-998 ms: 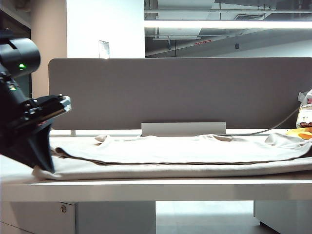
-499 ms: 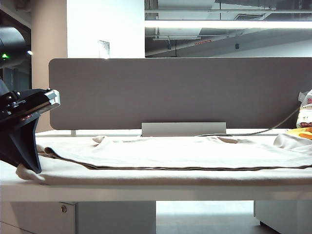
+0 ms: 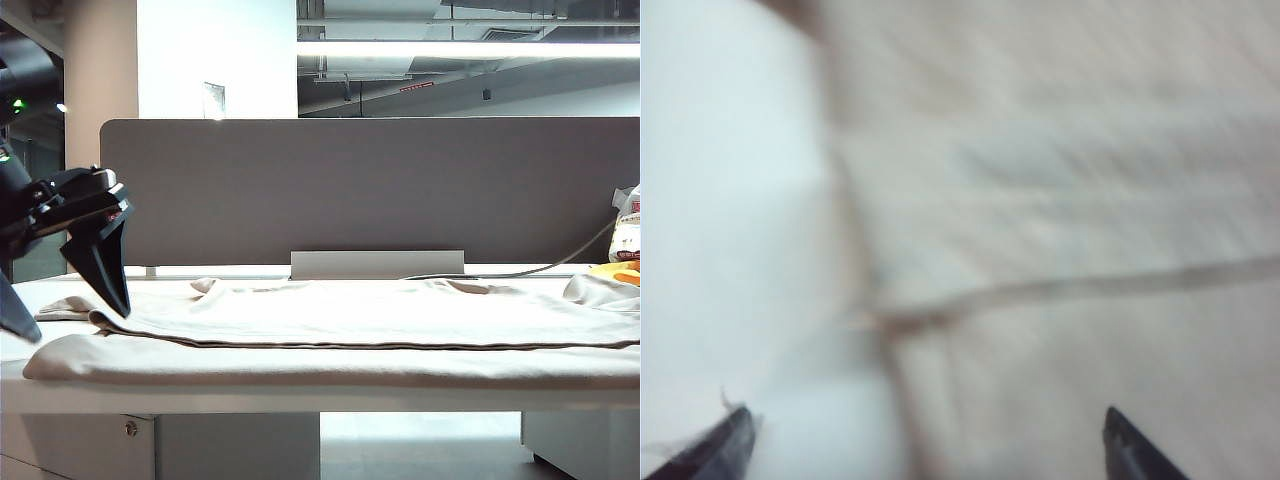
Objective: Fold the bottom side of the T-shirt horizontally towards the center, about one-third of the way, then fold the sleeve back towards the center, creating a straight line along the edge of the T-shirt, and finally fold the bottom of the T-shirt up towards the top, creating a neat rectangle.
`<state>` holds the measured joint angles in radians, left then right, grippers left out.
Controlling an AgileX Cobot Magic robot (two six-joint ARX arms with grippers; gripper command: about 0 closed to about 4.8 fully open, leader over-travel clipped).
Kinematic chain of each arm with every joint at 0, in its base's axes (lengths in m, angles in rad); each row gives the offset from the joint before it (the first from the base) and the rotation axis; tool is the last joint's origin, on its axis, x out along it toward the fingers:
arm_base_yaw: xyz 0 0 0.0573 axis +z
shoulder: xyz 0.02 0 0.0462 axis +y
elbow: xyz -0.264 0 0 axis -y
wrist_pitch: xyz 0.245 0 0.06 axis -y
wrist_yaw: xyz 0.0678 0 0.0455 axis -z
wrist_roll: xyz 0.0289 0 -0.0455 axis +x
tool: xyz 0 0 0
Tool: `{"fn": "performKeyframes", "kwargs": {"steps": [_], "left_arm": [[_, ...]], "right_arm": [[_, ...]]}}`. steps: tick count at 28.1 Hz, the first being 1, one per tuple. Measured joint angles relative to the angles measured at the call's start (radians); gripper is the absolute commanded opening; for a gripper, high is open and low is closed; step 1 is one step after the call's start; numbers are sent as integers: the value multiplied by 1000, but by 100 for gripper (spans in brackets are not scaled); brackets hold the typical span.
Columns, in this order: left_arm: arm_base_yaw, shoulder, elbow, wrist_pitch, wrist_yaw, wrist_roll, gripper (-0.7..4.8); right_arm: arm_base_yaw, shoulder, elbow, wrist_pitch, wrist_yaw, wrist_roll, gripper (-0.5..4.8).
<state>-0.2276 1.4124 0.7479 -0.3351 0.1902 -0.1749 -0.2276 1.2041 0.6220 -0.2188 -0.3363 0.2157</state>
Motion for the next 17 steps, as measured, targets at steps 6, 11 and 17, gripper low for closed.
{"fn": "performKeyframes", "kwargs": {"steps": [6,11,17], "left_arm": [[75,64,201,32,-63,-2,456],[81,142,331,32,-63,2,456],[82,181,351,30,-75,28,456]], "right_arm": [[-80,201,236,50,45,3,285],[-119,430,428,19,27,18,285],[-122,627,599,-11,26,19,383]]}}
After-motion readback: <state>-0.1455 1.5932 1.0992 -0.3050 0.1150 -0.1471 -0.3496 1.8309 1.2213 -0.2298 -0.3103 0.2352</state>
